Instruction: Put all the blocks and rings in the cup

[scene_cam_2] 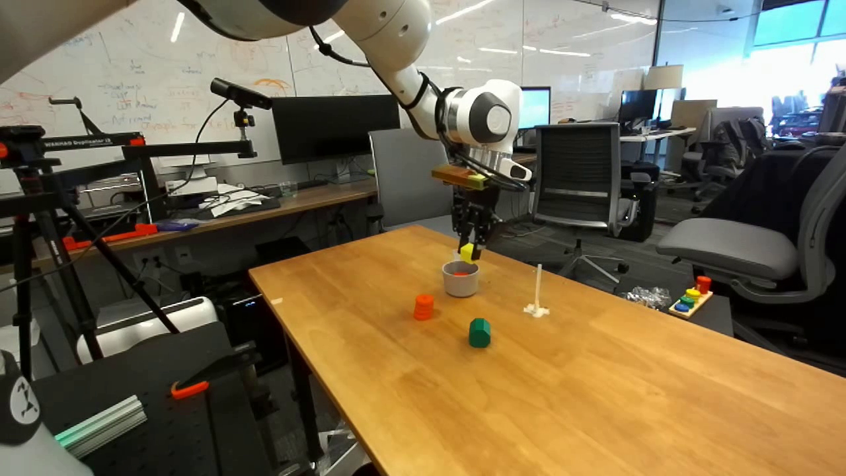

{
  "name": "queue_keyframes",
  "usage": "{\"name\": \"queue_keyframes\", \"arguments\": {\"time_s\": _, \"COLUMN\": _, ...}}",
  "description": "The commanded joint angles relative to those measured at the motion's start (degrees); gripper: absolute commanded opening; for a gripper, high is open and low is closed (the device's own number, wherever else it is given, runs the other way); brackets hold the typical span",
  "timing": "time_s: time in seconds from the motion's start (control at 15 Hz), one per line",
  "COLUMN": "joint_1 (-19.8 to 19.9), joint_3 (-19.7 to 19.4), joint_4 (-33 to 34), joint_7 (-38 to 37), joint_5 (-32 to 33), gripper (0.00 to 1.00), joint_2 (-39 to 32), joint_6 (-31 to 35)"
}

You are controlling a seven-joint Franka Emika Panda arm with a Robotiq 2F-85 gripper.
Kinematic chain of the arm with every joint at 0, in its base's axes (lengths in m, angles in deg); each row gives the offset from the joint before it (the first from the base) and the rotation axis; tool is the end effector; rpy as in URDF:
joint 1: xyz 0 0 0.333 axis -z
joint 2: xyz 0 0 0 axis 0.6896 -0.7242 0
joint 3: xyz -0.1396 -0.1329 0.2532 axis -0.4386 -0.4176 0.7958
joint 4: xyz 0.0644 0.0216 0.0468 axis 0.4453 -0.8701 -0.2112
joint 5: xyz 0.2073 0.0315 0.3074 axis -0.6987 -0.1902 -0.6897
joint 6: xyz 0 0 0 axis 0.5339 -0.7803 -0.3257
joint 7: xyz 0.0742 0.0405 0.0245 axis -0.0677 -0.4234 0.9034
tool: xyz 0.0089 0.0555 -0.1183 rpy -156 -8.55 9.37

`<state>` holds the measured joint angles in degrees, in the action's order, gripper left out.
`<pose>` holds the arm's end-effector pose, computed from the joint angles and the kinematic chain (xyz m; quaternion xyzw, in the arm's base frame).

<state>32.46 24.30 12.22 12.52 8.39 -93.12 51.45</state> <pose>0.6919 0.1760 0.1616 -0.9923 -0.0455 0.1135 0.0181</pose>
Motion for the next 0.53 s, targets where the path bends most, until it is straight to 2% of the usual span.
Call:
{"name": "queue_keyframes", "arguments": {"time_s": 0.0, "joint_1": -0.63, "joint_3": 1.03, "joint_4": 0.53, "joint_7": -0.02, "joint_5": -0.69, "gripper": 0.14, "joint_2": -1.07, "joint_6": 0.54}}
{"name": "queue_keyframes", "arguments": {"time_s": 0.13, "joint_1": -0.94, "joint_3": 1.30, "joint_4": 0.92, "joint_7": -0.06, "joint_5": -0.75, "gripper": 0.14, "joint_2": -1.81, "joint_6": 0.19}}
{"name": "queue_keyframes", "arguments": {"time_s": 0.2, "joint_1": -1.12, "joint_3": 1.30, "joint_4": 1.06, "joint_7": -0.42, "joint_5": -0.83, "gripper": 0.64, "joint_2": -2.07, "joint_6": -0.27}}
{"name": "queue_keyframes", "arguments": {"time_s": 0.27, "joint_1": -1.33, "joint_3": 1.15, "joint_4": 0.98, "joint_7": -0.40, "joint_5": -0.57, "gripper": 0.64, "joint_2": -2.14, "joint_6": -0.26}}
{"name": "queue_keyframes", "arguments": {"time_s": 0.4, "joint_1": -1.41, "joint_3": 1.01, "joint_4": 0.67, "joint_7": -0.26, "joint_5": -0.42, "gripper": 0.77, "joint_2": -2.01, "joint_6": -0.30}}
{"name": "queue_keyframes", "arguments": {"time_s": 0.47, "joint_1": -1.28, "joint_3": 0.96, "joint_4": 0.45, "joint_7": -0.23, "joint_5": -0.46, "gripper": 0.87, "joint_2": -1.79, "joint_6": -0.25}}
